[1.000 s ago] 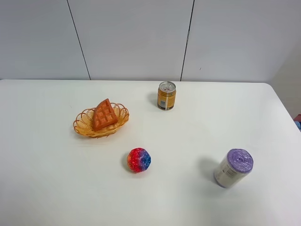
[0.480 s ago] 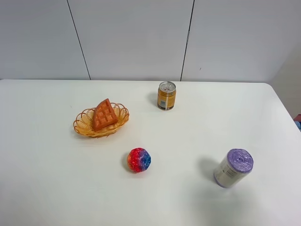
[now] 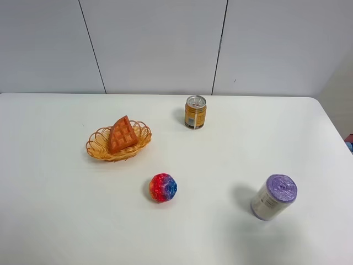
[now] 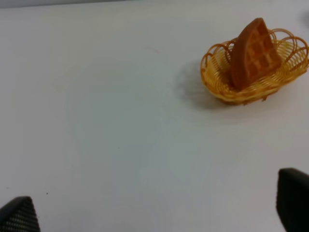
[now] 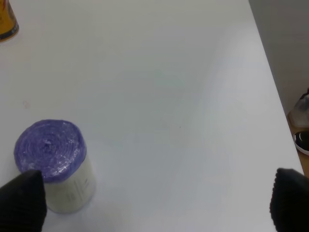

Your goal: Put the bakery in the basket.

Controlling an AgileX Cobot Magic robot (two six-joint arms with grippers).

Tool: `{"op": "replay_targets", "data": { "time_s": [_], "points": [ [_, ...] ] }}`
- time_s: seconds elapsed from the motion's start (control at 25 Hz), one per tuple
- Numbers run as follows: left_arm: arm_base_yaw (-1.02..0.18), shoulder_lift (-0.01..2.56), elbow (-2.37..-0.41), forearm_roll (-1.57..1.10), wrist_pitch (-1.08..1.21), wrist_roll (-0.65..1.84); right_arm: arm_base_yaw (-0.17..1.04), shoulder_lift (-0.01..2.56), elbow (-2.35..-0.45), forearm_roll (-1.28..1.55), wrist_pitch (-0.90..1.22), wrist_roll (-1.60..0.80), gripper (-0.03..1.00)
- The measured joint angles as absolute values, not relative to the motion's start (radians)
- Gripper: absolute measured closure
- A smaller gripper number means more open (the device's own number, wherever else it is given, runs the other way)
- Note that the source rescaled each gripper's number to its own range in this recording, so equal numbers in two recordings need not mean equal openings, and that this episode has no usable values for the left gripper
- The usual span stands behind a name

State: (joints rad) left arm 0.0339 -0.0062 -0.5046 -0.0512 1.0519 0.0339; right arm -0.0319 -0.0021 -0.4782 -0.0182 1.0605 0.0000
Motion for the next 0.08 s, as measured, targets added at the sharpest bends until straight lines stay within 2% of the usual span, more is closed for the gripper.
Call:
{"op": "replay_targets", "data": {
  "time_s": [0.08],
  "points": [
    [0.034, -0.006, -0.505, -0.051, 1.052, 0.034, -0.032, -0.002, -0.478, -0.018, 1.061, 0.0, 0.16]
  ]
}}
